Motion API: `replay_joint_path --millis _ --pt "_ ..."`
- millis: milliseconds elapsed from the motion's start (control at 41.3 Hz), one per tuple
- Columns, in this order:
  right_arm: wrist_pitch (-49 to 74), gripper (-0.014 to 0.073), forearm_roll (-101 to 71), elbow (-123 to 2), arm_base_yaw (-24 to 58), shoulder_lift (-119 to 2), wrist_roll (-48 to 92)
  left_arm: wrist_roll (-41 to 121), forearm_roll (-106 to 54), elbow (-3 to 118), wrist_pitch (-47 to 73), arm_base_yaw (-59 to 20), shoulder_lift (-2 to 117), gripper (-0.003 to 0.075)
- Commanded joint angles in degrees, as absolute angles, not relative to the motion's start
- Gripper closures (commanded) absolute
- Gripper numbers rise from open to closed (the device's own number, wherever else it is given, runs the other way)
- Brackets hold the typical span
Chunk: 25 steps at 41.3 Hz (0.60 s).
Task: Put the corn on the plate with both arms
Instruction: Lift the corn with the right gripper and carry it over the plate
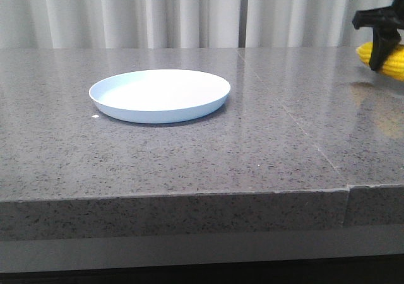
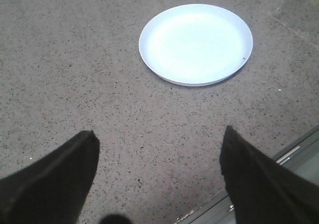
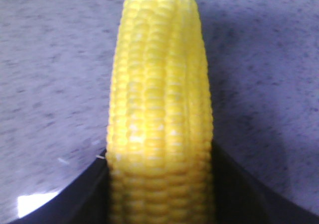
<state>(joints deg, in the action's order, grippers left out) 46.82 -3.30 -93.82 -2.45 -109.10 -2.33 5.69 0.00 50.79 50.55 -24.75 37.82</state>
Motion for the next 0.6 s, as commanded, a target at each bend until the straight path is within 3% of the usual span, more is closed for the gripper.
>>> replay_joint_path --millis 0,581 --pt "48.3 0.0320 -3.6 -97.9 0.7 -103.4 -1.7 5.0 -0.7 52.3 46.2 -25.2 37.8 0.0230" --pt "48.9 0.0320 -13.1 -101.6 23.4 -100.4 -1.8 5.0 -0.7 52.3 46.2 -25.2 37.8 0.0230"
